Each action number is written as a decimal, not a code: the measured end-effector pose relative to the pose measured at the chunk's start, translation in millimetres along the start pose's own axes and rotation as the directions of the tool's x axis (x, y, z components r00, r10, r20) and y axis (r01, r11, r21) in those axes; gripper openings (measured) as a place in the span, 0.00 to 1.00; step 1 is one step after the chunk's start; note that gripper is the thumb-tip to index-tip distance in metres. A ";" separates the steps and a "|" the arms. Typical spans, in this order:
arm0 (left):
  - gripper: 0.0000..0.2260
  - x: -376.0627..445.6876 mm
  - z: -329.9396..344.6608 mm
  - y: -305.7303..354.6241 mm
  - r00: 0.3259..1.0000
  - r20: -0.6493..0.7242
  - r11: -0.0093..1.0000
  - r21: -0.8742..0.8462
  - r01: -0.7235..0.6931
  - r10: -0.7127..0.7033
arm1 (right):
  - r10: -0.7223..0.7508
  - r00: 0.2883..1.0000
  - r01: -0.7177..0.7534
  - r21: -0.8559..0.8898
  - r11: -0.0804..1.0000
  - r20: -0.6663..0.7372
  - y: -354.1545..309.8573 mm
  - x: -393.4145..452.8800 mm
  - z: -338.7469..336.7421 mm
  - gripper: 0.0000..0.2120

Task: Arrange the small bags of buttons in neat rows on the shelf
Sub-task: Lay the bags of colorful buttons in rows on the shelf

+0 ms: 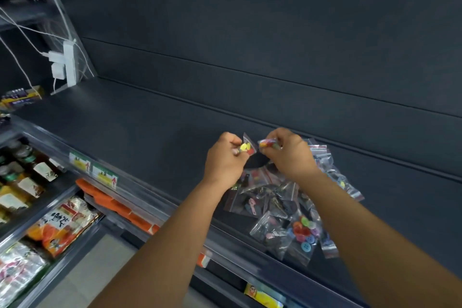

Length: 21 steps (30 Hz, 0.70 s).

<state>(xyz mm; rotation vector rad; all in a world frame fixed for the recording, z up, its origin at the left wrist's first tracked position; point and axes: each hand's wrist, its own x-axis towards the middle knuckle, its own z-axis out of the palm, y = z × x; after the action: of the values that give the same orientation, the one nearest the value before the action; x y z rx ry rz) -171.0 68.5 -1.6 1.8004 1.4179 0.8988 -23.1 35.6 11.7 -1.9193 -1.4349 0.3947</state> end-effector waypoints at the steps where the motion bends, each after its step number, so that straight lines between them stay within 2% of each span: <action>1: 0.10 -1.2 -1.7 6.8 1.000 0.020 0.999 -0.050 -0.015 0.016 | 0.015 1.000 -0.014 0.046 0.999 -0.027 -0.9 -2.7 -5.8 0.08; 5: 0.10 -11.8 5.0 32.9 0.988 0.150 0.982 -0.188 -0.013 0.042 | 0.091 0.994 -0.075 0.209 0.975 -0.067 2.8 -23.7 -30.1 0.14; 9: 0.06 -32.2 29.5 59.3 0.954 0.291 0.944 -0.328 0.027 0.074 | 0.173 0.980 -0.140 0.277 0.951 -0.097 18.2 -53.4 -61.3 0.21; 15: 0.04 -70.9 82.0 96.7 0.911 0.392 0.933 -0.359 0.020 0.131 | 0.275 0.942 -0.211 0.297 0.931 -0.192 54.4 -101.6 -115.3 0.21; 19: 0.05 -96.7 116.0 130.0 0.900 0.394 0.906 -0.423 -0.001 0.185 | 0.328 0.908 -0.280 0.205 0.938 -0.262 88.3 -134.7 -159.6 0.21; 21: 0.04 -114.2 133.6 150.9 0.869 0.439 0.884 -0.467 0.006 0.226 | 0.325 0.910 -0.292 0.156 0.944 -0.258 107.1 -154.7 -183.4 0.21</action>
<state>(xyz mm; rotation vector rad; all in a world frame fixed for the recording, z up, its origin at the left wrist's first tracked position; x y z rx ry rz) -0.6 -83.1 39.2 1.5996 0.7120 0.6933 113.0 -186.9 43.7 -2.0189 -0.9080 0.3246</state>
